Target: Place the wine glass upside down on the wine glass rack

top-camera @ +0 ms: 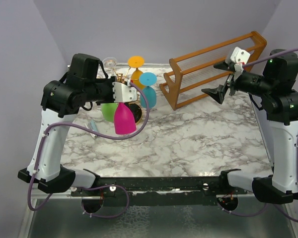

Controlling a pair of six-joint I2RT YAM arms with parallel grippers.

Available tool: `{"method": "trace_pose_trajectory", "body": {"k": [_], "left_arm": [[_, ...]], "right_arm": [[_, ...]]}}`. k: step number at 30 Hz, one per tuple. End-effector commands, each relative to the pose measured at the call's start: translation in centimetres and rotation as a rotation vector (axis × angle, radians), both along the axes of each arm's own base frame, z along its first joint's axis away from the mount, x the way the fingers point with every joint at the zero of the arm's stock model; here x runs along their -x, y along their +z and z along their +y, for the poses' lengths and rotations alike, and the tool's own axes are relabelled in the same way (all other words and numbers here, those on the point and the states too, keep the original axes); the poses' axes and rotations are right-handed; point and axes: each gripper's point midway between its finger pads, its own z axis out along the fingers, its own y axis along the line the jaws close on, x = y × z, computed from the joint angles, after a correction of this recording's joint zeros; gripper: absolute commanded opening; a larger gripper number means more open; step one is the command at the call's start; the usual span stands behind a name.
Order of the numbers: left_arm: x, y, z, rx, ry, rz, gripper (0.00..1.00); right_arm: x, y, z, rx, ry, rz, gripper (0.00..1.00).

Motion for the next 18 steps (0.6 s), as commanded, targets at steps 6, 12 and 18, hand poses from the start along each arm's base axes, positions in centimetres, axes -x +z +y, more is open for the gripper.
{"method": "trace_pose_trajectory", "body": {"k": [6, 12, 18], "left_arm": [[-2.0, 0.3, -0.6, -0.105, -0.029, -0.131, 0.00], [-3.1, 0.3, -0.8, -0.161, 0.003, -0.166, 0.00], [-3.2, -0.8, -0.8, -0.221, -0.004, -0.151, 0.00]], "right_arm": [[0.6, 0.0, -0.1, -0.003, 0.011, -0.015, 0.97], [0.4, -0.3, -0.1, -0.002, 0.011, -0.006, 0.97], [0.3, -0.5, -0.1, 0.000, 0.010, -0.003, 0.97]]}}
